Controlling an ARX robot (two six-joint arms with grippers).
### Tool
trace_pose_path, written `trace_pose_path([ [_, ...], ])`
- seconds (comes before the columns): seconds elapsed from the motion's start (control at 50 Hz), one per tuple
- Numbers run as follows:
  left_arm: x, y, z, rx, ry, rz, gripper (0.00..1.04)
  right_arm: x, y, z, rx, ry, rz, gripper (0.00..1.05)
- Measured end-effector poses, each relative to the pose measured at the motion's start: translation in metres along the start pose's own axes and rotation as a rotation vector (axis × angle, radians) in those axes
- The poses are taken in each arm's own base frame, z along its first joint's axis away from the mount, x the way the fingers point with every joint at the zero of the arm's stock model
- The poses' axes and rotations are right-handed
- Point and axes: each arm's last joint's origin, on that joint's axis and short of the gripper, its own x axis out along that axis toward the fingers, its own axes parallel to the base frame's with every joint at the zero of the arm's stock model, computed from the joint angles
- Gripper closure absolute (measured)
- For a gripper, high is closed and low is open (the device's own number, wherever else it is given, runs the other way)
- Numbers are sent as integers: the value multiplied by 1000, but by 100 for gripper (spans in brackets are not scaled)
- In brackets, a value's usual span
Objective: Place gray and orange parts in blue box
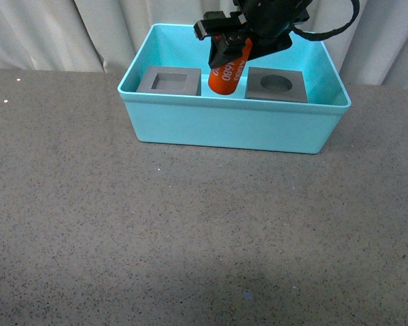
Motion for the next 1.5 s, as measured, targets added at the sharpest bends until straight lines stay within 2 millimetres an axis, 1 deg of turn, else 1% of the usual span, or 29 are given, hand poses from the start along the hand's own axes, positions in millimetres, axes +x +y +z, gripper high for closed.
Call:
trace_pose_path([
  [0.1,0,0,0,0,0,0,7,11,-2,-2,9,27,0,59],
  [0.32,0,0,0,0,0,0,7,23,-4,-6,17,66,-12,59],
  [0.839,0,0,0,0,0,0,7,36,-1,-10,22,94,-14,59],
  [0.859,0,0,0,0,0,0,7,36,0,-10,21,95,-13,59],
  [0.899,0,0,0,0,0,0,7,36,0,-10,23,96,-12,54],
  [0.959,0,0,0,0,0,0,7,36,0,-10,24,95,-9,45],
  [0.999,0,0,0,0,0,0,7,36,0,-9,23,94,-8,42],
  [1.039,0,0,0,0,0,0,7,36,0,-9,24,87,-8,35],
  [1.059,0,0,0,0,0,0,7,35,0,-8,26,80,-10,29],
  [1.179,0,0,0,0,1,0,7,25,-3,-6,52,19,-29,9],
  [1.199,0,0,0,0,0,0,7,22,-3,-5,59,3,-34,8],
  [1.299,0,0,0,0,1,0,7,7,-8,-2,89,-76,-77,10],
  [1.359,0,0,0,0,1,0,7,-13,-9,2,98,-155,-107,10],
  [1.399,0,0,0,0,1,0,7,-21,-9,3,105,-184,-115,10],
  [1.499,0,0,0,0,1,0,7,-61,-8,3,124,-313,-171,10],
])
